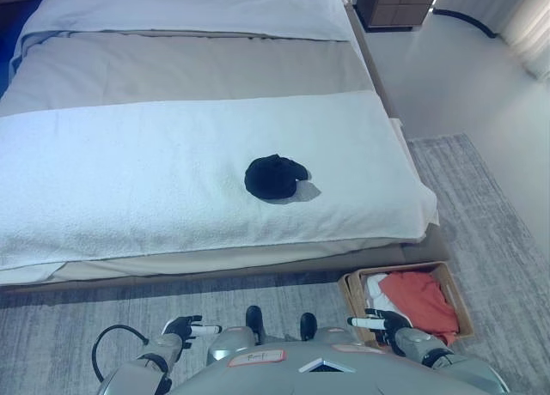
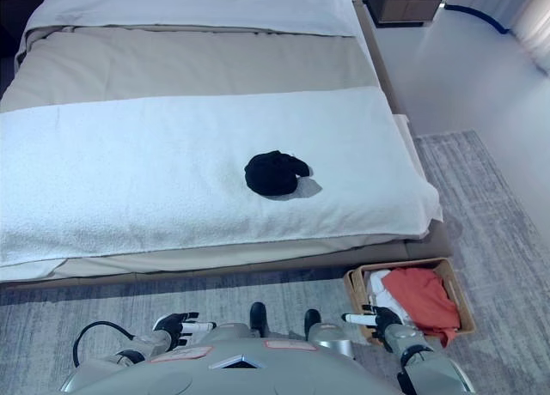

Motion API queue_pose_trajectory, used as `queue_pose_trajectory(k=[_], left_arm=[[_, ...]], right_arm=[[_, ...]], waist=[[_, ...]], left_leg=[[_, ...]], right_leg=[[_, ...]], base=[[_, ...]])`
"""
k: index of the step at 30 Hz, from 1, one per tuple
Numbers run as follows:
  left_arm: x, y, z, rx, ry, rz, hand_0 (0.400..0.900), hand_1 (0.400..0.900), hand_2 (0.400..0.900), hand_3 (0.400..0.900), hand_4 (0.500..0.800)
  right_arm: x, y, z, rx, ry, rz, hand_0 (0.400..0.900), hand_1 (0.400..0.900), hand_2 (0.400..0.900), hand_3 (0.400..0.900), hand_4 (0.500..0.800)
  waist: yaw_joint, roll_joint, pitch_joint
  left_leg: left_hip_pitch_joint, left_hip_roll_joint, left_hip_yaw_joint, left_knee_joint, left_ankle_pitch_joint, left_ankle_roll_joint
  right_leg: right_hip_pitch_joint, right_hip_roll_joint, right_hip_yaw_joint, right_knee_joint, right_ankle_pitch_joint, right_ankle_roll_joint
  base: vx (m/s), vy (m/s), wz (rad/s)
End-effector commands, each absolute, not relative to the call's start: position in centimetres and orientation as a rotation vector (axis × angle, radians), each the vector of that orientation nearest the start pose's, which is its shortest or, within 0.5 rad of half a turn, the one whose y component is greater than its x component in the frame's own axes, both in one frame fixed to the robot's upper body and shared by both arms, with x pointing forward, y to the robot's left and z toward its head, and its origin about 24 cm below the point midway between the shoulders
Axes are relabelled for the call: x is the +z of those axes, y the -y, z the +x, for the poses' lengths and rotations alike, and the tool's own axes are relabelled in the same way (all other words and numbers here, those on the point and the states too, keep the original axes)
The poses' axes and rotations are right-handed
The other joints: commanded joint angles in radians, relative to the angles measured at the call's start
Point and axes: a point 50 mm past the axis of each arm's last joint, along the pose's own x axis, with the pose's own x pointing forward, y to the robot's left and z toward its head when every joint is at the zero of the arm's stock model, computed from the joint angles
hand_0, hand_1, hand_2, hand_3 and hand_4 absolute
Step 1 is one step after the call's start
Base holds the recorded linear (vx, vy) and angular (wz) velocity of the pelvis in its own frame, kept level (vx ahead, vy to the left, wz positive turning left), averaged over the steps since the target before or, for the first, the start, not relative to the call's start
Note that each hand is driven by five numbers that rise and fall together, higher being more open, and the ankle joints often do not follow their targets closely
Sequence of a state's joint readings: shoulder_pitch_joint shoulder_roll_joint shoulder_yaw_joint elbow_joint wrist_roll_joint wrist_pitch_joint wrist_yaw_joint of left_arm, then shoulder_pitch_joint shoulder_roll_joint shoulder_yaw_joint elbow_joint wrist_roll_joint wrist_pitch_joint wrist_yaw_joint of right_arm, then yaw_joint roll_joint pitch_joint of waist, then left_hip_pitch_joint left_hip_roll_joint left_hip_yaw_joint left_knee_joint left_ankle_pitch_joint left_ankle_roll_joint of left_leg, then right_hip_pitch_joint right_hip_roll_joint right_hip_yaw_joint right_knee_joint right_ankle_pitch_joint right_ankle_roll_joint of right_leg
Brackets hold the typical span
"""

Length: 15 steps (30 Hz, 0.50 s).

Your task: Put the clothes on the bed into the basket.

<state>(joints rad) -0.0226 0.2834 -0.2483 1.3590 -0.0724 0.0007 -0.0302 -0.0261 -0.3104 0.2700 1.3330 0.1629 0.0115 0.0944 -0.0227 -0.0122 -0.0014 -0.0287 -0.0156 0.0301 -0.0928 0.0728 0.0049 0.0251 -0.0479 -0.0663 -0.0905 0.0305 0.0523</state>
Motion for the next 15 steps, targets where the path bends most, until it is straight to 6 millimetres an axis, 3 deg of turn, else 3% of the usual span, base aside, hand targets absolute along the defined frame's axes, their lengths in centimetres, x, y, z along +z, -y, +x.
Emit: queue_pose_trajectory(k=[1,15], left_arm=[[-15.95,-26.08,7.58,0.054,-1.351,0.362,0.9,0.9,0.9,0.9,0.8],[-15.85,-26.31,7.72,0.064,-1.345,0.385,0.9,0.9,0.9,0.9,0.8]], right_arm=[[-15.75,26.17,7.97,-0.004,-1.321,-0.293,0.9,0.9,0.9,0.9,0.8],[-15.66,26.35,8.16,-0.015,-1.311,-0.303,0.9,0.9,0.9,0.9,0.8]], waist=[[0.004,-0.008,0.015],[0.004,-0.006,0.017]], left_leg=[[0.05,0.014,-0.005,0.006,-0.109,-0.023],[0.054,0.012,-0.005,0.006,-0.112,-0.024]], right_leg=[[0.0,-0.004,-0.008,0.003,-0.043,0.019],[0.005,-0.004,-0.01,0.003,-0.046,0.018]], base=[[0.0,0.0,0.0],[0.0,0.0,0.0]])
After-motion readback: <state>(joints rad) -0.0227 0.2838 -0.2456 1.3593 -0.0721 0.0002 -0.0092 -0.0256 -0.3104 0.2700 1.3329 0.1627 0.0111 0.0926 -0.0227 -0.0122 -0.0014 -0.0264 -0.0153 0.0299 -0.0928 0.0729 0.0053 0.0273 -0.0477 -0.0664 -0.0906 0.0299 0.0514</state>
